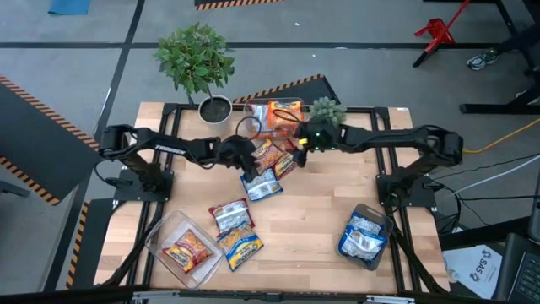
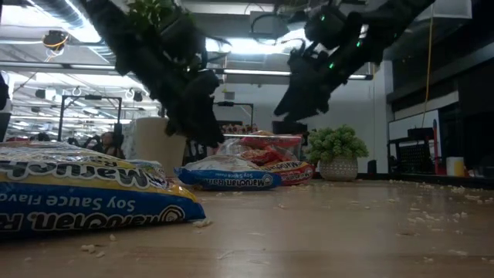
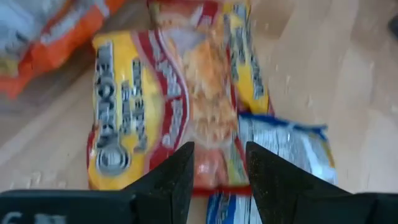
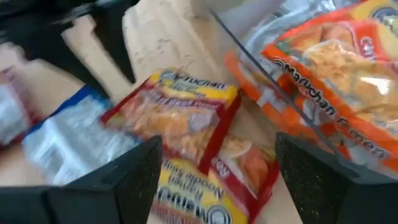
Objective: Sort Maruchan noodles
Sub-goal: Put the red noodle pack into the bottom transparent bin
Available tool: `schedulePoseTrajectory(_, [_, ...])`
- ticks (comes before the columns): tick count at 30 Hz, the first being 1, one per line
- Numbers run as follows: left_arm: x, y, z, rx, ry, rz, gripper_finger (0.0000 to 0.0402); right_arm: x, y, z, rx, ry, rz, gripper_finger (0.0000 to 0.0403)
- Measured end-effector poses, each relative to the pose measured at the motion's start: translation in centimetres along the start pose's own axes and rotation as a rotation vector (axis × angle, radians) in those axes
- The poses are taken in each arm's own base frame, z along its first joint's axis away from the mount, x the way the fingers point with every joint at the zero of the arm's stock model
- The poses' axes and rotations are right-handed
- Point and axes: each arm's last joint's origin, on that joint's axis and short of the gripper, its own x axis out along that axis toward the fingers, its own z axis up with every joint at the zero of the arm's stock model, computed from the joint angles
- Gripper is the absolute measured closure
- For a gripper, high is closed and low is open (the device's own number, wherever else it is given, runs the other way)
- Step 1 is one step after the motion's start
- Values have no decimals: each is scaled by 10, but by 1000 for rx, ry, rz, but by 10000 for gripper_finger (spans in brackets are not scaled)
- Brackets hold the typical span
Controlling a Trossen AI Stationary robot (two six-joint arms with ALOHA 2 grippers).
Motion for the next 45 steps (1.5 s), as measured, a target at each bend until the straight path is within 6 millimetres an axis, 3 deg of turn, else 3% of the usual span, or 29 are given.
schedulePoseTrajectory(5, [8,11,-13,-26,-34,71,263,25,1,-11,23,2,13,107])
schedulePoseTrajectory(11, [24,19,-18,-47,-36,36,263,50,0,-17,85,-44,26,107])
schedulePoseTrajectory(20, [42,19,-29,-63,16,-14,267,67,-2,-30,140,-6,3,107])
schedulePoseTrajectory(26, [43,19,-29,-66,19,-25,267,81,-4,-40,186,3,-6,107])
schedulePoseTrajectory(32, [43,19,-30,-67,20,-25,267,97,-2,-45,241,12,94,110])
schedulePoseTrajectory(36, [43,19,-31,-68,21,-26,267,99,-2,-41,240,17,110,148])
schedulePoseTrajectory(43, [42,18,-31,-71,24,-35,267,98,0,-35,264,6,139,286])
schedulePoseTrajectory(45, [40,18,-30,-75,18,-37,267,98,1,-35,263,12,155,295])
